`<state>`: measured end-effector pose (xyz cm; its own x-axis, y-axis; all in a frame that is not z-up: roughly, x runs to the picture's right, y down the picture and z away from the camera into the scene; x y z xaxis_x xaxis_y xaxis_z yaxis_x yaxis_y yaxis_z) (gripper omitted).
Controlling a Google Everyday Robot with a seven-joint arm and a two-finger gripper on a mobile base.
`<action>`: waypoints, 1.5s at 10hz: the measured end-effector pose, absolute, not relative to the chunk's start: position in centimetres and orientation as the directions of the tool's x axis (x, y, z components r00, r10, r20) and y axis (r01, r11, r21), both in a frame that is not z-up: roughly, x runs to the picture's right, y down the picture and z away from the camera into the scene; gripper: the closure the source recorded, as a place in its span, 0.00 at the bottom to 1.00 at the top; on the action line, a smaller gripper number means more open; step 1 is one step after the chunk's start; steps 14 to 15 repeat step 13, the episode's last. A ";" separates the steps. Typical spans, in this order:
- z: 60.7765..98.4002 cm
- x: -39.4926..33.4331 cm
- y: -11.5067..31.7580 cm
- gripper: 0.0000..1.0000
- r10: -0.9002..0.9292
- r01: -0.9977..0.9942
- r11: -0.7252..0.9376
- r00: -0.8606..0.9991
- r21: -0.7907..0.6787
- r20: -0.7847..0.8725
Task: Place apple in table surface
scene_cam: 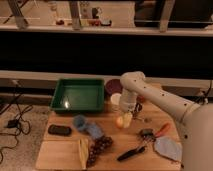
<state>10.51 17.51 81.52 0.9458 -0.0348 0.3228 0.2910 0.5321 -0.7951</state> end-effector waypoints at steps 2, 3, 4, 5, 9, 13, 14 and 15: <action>82.2 10.8 18.1 1.00 -0.043 0.276 0.516 0.954 -0.811 0.297; 82.3 10.8 18.2 1.00 -0.045 0.272 0.512 0.956 -0.814 0.291; 82.5 11.0 18.5 1.00 -0.049 0.267 0.504 0.958 -0.821 0.281; 82.7 11.1 18.7 1.00 -0.052 0.262 0.497 0.961 -0.827 0.273; 83.0 10.9 19.3 1.00 -0.063 0.262 0.481 0.962 -0.837 0.265; 83.1 10.8 19.6 1.00 -0.070 0.266 0.472 0.962 -0.841 0.265; 83.1 10.8 19.6 1.00 -0.070 0.266 0.472 0.962 -0.841 0.265; 83.1 10.8 19.6 1.00 -0.070 0.266 0.472 0.962 -0.841 0.265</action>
